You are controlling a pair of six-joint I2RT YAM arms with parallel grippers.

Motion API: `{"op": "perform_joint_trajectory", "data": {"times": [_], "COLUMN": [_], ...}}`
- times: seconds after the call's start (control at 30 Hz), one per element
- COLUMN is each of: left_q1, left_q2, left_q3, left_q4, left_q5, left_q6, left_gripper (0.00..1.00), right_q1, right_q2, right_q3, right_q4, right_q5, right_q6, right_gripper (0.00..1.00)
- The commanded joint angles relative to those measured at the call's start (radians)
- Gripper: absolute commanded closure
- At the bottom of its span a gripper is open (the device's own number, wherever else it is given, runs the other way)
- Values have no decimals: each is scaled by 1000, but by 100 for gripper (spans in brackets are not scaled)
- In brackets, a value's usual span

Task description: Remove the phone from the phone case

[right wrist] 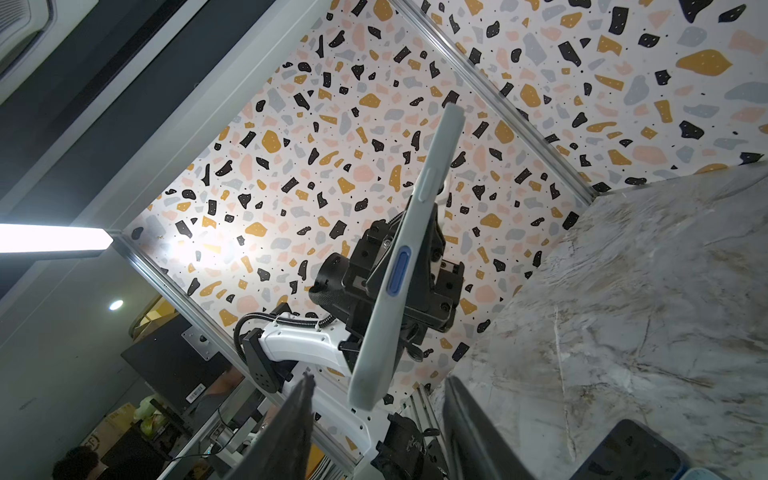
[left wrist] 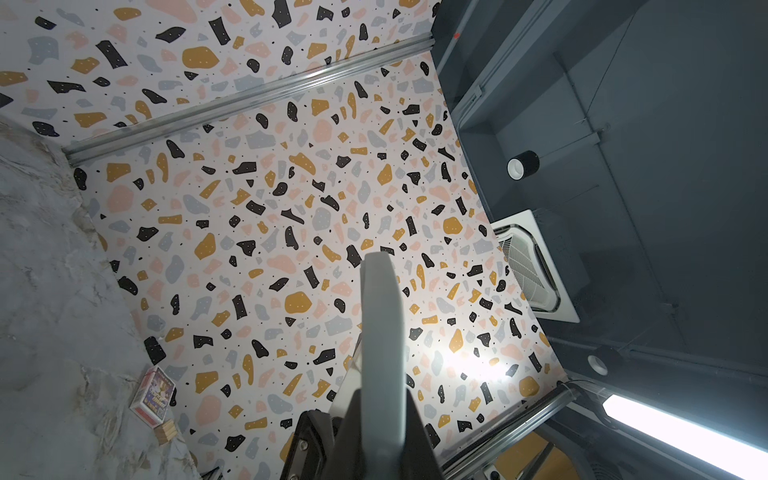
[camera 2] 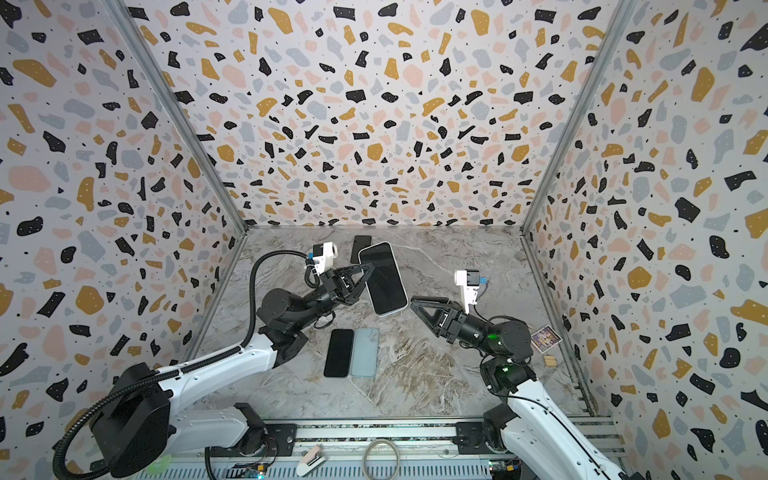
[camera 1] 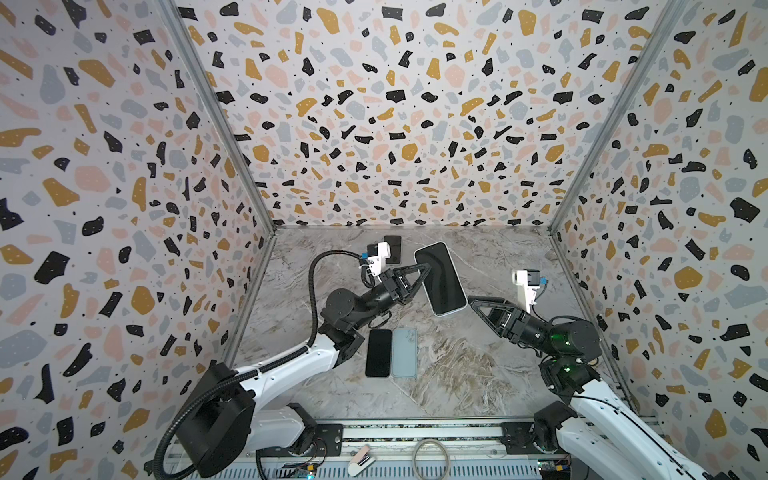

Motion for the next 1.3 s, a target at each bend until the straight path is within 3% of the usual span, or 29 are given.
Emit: {"op": "perform_joint_trajectory", "data": {"times": [0.0,0.3,0.57,0.7,0.93,1.27], "left_q1": [-6,-8,-8,-8,-8,-37], "left_q2": [-14,-13,-16,-13,-4,31], "left_q3": [14,14,13,12,9,56], "left_q4": [108,102,104,118,173,197], "left_q5": [7,5,3,-3,-17,-16], "left_q6": [3,12,9,-12,-74,-136], "left_gripper": [100,100,100,100,100,100], "right_q1": [25,64,68,67,68,68], "right_q2": [9,43,45,32,32,59], "right_q3": [6,21,11,-8,-40,4], "right_q4": [73,82,109,122,189,257], "right_q5": [-5,15,12,15,-12,-171], "right_q6": [5,-13,-8,-13,-16,-126], "right_gripper": [50,62,85,91,93,90]}}
